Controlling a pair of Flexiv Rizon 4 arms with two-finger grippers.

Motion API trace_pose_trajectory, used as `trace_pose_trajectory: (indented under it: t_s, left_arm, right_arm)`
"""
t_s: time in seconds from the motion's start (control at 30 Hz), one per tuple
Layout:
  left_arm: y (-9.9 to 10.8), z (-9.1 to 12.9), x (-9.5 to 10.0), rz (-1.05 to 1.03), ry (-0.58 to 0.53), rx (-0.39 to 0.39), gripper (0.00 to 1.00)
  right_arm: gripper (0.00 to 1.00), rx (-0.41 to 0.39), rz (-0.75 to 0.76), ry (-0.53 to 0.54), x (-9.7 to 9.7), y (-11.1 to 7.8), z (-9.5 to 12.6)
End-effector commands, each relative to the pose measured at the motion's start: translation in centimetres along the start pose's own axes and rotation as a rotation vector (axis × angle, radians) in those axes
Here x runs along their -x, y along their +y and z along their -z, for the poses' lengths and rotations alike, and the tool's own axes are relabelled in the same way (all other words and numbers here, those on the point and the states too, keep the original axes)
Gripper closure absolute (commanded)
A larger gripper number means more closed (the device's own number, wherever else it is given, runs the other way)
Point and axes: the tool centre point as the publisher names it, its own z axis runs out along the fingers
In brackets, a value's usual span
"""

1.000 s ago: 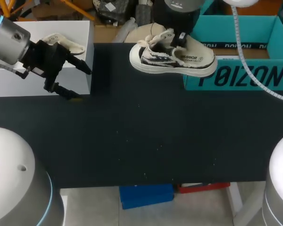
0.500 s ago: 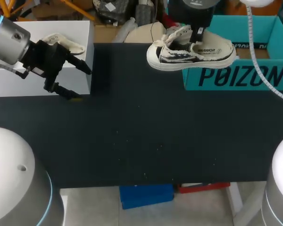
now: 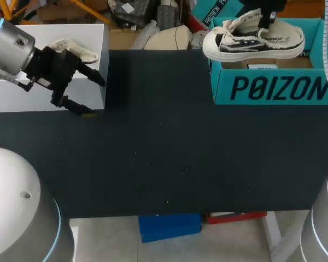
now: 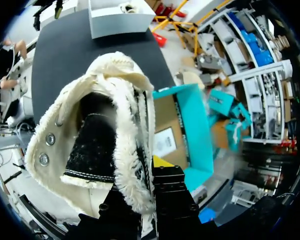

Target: Take the shoe out of the shoebox, open the shoe tongue, remove and reinsert the insole, then place the shoe into the shoebox

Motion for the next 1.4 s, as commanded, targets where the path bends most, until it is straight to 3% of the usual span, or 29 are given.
trace_pose_trajectory:
  t_s: [0.03, 0.27, 0.43, 0.93, 1.4]
  left_arm:
    - [0.0, 0.0, -0.1, 0.001, 0.0, 0.005, 0.0]
    - [0.0, 0.0, -0.1, 0.001, 0.0, 0.005, 0.0]
    - [0.0, 0.0, -0.1, 0.001, 0.0, 0.005, 0.0]
    - [0.0, 0.0, -0.1, 0.001, 0.0, 0.005, 0.0]
    - [0.0, 0.0, -0.1, 0.001, 0.0, 0.005, 0.0]
  right_arm:
    - [1.0, 0.035, 0.008, 0.081, 4.2, -1.1, -1.8]
    - [1.0, 0.04, -0.005, 0.136, 8.4, -2.7, -5.1]
    - [1.0, 0.053, -0.012, 0.179, 9.4, -4.2, -7.2]
    - [1.0, 0.111, -0.044, 0.251, 7.6, -7.1, -12.1]
    - [1.0, 0.136, -0.053, 0.325, 5.7, -7.7, -17.3]
